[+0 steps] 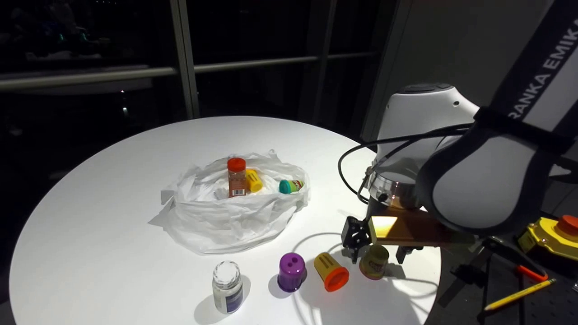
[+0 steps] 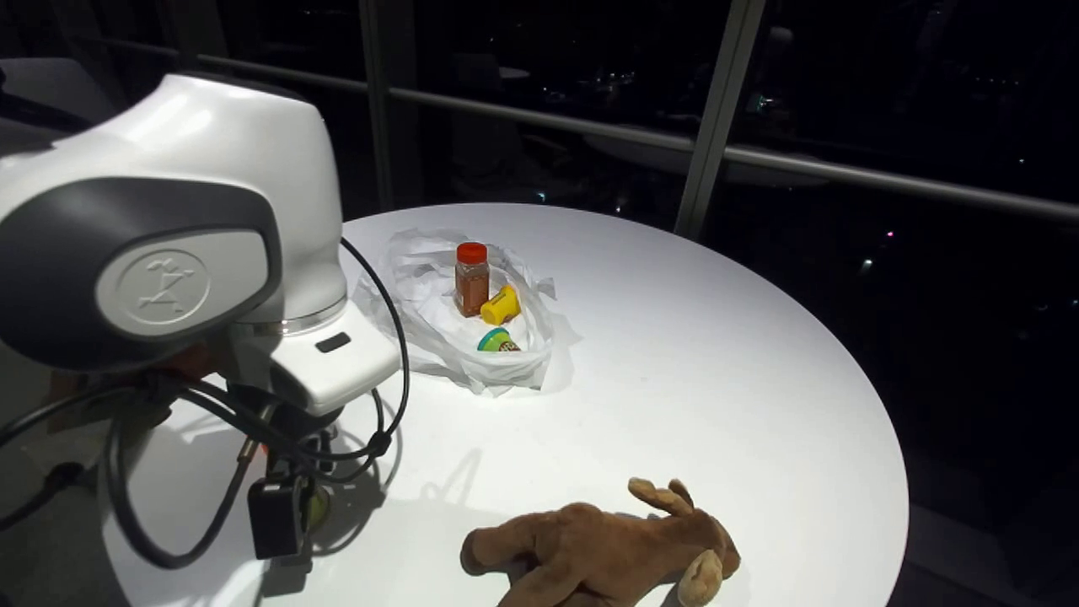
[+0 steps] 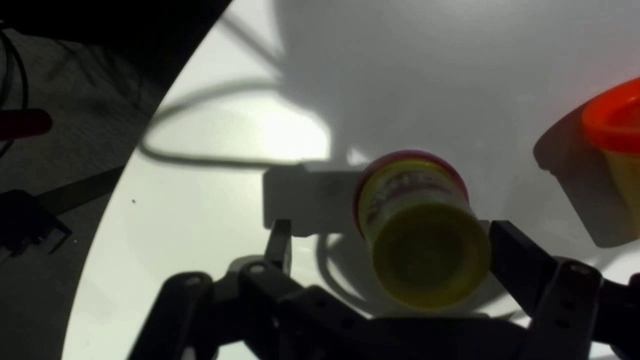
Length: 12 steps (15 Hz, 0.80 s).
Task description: Pick up all the objects from the table and put them on the plastic
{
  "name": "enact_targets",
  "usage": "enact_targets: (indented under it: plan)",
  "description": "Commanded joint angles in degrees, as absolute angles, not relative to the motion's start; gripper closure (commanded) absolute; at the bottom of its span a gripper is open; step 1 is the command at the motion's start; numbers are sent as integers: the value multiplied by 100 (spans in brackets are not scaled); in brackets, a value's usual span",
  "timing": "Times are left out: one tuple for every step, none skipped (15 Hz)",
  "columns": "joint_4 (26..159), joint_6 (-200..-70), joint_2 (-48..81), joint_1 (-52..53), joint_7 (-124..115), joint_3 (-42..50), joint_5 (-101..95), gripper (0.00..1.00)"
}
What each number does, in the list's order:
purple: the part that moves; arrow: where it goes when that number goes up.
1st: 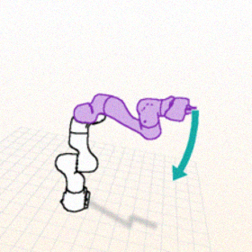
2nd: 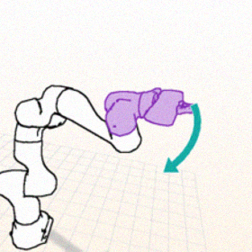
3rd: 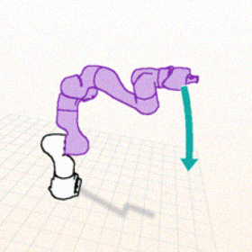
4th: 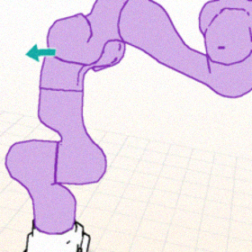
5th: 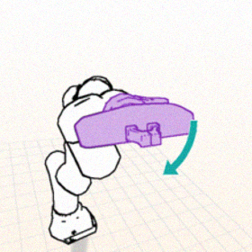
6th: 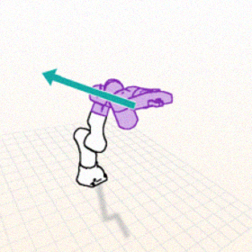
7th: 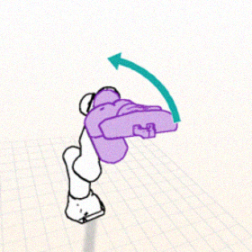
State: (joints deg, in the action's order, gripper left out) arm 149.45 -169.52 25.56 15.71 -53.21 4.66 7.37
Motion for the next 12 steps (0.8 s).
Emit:
enact_targets:
  plan:
    - [15111, -17402, 2629, 1971, -5324, 597, 731, 0]
    - [15171, -17535, 2633, 2097, -5338, 648, 734, 0]
    - [15246, -17732, 2635, 2265, -5365, 740, 745, 0]
    - [15309, -17925, 2646, 2466, -5391, 875, 769, 5]
    - [15374, -18142, 2653, 2645, -5387, 998, 827, 28]
    - [15415, -18308, 2666, 2783, -5340, 1096, 911, 30]
    - [15466, -18463, 2687, 2965, -5302, 1222, 1015, 30]
    - [15498, -18603, 2708, 3123, -5269, 1335, 1139, 39]
    - [15534, -18716, 2723, 3230, -5220, 1403, 1262, 46]
    - [15570, -18816, 2724, 3327, -5174, 1451, 1409, 56]
    - [15599, -18871, 2719, 3376, -5123, 1454, 1537, 62]
    - [15623, -18909, 2718, 3432, -5079, 1452, 1673, 72]
